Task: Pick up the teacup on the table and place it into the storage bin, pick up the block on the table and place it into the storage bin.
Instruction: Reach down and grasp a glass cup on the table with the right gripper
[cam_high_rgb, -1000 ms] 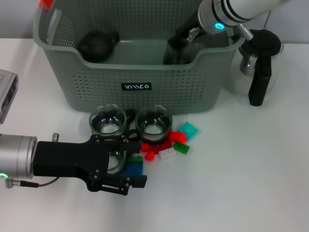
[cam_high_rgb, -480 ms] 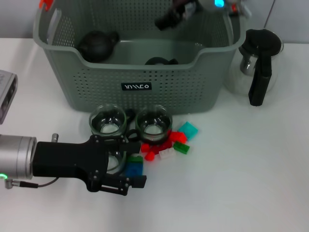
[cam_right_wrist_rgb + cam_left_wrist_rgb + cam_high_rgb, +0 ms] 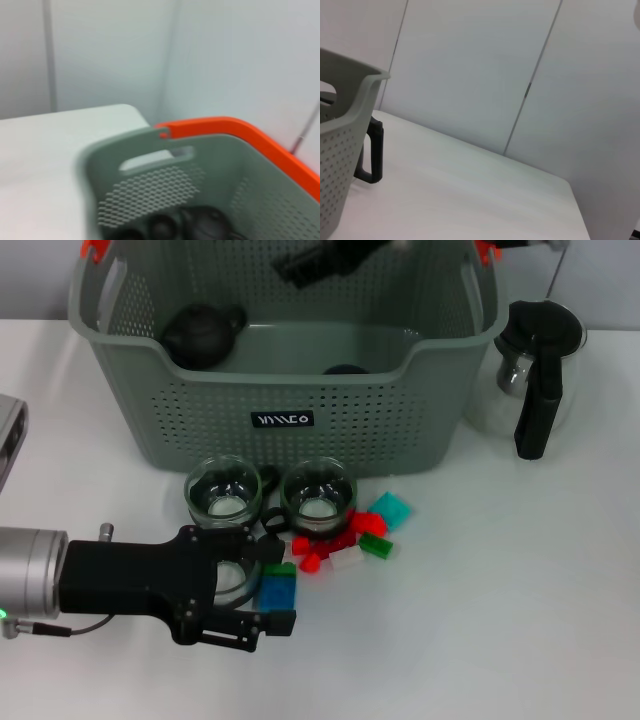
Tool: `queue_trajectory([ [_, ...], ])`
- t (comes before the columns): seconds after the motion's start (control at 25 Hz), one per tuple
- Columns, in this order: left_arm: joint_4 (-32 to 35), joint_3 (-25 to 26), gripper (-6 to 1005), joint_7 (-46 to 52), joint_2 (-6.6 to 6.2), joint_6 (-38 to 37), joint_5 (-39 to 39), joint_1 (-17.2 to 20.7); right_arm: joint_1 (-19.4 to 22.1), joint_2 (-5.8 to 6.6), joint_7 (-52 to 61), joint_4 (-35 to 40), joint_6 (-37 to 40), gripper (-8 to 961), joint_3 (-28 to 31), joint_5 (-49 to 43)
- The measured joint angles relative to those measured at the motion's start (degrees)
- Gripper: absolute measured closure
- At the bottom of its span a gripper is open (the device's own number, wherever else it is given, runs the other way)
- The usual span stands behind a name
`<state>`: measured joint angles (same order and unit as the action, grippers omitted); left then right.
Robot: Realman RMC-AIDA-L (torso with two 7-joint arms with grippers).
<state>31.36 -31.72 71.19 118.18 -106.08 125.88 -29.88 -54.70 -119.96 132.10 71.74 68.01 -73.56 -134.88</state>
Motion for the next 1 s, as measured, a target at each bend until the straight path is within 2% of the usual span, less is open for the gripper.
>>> queue_trajectory([
  [0.2, 0.09, -0.01, 210, -0.05, -0.05, -0.31, 0.17, 0.41, 5.56, 0.59, -1.11, 9.98, 11.08, 103, 0.68, 4.08],
  [0.36, 0.11, -0.01, 211, -0.25, -0.15, -0.71, 0.21, 0.68, 6.22, 1.07, -3.65, 10.49, 21.18, 116, 2.30, 3.92],
  [0.56, 0.11, -0.01, 212, -0.50, -0.23, -1.02, 0.26, 1.17, 6.12, 0.72, -6.19, 10.34, 29.11, 115, 1.49, 1.77],
  [0.76, 0.11, -0.11, 213, -0.67, -0.38, -1.36, 0.28, 1.32, 4.86, -0.15, -6.10, 8.15, 30.62, 114, -2.90, -2.62],
  [1.0, 0.11, -0.18, 214, -0.77, -0.40, -1.42, 0.95, 1.41, 1.85, -0.41, -5.76, 0.07, 27.13, 114, -8.26, -3.09],
])
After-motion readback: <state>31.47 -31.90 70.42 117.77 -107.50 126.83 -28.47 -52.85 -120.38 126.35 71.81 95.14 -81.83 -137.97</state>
